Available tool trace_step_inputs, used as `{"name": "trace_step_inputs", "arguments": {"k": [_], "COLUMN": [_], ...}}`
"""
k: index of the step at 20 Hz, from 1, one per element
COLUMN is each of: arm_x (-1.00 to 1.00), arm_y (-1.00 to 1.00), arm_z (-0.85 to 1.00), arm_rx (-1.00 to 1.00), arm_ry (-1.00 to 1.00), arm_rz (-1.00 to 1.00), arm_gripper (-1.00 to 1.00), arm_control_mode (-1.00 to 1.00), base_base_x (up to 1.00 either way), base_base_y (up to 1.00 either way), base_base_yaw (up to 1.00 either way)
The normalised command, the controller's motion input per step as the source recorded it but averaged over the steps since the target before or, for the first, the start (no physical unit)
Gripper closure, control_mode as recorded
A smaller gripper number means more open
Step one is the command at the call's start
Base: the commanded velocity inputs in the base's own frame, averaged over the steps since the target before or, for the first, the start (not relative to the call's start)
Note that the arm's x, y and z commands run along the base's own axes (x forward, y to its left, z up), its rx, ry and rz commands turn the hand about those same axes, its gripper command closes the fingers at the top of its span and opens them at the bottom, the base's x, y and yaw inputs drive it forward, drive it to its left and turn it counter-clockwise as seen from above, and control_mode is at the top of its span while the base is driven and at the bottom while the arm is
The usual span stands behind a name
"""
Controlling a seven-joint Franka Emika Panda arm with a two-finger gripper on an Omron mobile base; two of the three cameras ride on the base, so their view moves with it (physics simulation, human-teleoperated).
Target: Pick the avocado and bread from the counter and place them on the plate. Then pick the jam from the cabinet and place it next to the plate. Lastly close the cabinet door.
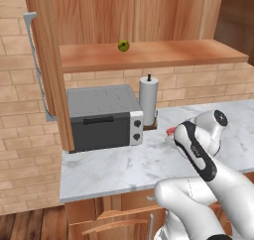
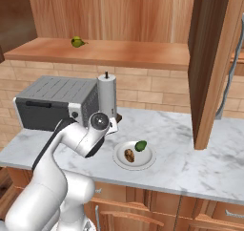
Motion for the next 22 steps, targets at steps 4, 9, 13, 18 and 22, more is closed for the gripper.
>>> {"name": "trace_step_inputs", "arguments": {"k": [4,9,13,18,22], "arm_x": [0.0,0.0,0.0,0.0,-0.02], "arm_y": [0.0,-0.01,0.0,0.0,0.02], "arm_z": [-0.2,-0.25,-0.18,-0.14,-0.17], "arm_rx": [0.02,0.06,0.05,0.03,0.01], "arm_ry": [0.0,0.0,-0.02,-0.05,-0.06], "arm_rz": [0.01,0.02,0.01,0.0,0.0], "arm_gripper": [1.0,1.0,1.0,1.0,1.0], "arm_control_mode": [-1.0,-1.0,-1.0,-1.0,-1.0], "base_base_x": [0.0,0.0,0.0,0.0,0.0], "base_base_y": [0.0,0.0,0.0,0.0,0.0], "base_base_yaw": [0.0,0.0,0.0,0.0,0.0]}}
